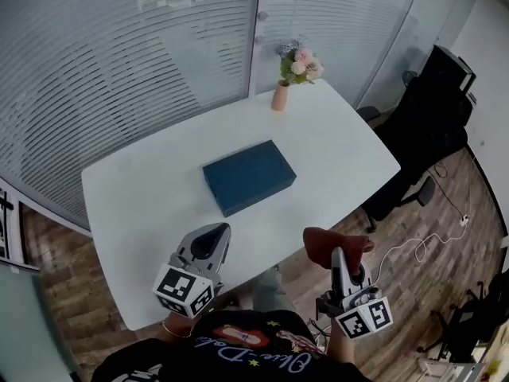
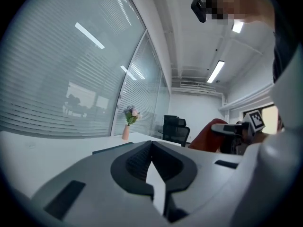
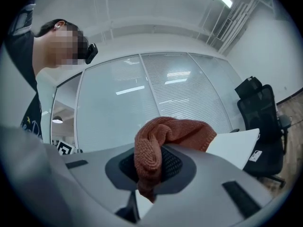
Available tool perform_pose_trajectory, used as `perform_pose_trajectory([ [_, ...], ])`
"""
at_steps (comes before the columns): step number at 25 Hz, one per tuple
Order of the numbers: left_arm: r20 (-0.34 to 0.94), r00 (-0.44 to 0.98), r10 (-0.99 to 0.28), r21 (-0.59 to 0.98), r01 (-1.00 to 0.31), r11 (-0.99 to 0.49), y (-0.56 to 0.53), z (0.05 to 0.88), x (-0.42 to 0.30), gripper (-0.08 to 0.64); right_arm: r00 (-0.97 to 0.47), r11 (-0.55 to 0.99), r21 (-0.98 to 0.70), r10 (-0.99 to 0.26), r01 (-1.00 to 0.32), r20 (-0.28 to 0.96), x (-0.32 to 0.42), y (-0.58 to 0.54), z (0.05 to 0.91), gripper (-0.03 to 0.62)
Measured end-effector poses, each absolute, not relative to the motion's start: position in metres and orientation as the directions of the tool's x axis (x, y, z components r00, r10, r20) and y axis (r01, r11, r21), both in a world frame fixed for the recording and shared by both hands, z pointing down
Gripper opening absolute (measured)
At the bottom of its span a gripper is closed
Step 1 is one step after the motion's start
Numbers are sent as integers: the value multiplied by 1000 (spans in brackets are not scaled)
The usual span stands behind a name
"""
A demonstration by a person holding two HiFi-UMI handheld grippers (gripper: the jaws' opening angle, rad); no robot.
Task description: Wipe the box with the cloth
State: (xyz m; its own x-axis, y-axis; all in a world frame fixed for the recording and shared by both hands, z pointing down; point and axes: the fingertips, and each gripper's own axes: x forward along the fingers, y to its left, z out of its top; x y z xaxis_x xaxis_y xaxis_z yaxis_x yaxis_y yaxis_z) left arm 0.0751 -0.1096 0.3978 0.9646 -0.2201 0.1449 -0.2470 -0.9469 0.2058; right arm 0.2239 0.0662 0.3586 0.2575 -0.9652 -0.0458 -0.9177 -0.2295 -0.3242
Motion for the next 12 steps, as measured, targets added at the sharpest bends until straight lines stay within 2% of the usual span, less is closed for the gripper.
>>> perform_pose_trajectory([
  [7, 141, 878, -457, 129, -474, -871, -174, 380, 77, 3, 86, -46, -289, -988, -956, -127, 302, -39, 338, 34],
  [12, 130, 803, -582, 113, -595, -796, -206, 371, 82, 3, -105, 140, -246, -983, -959, -151, 315, -114, 328, 34],
])
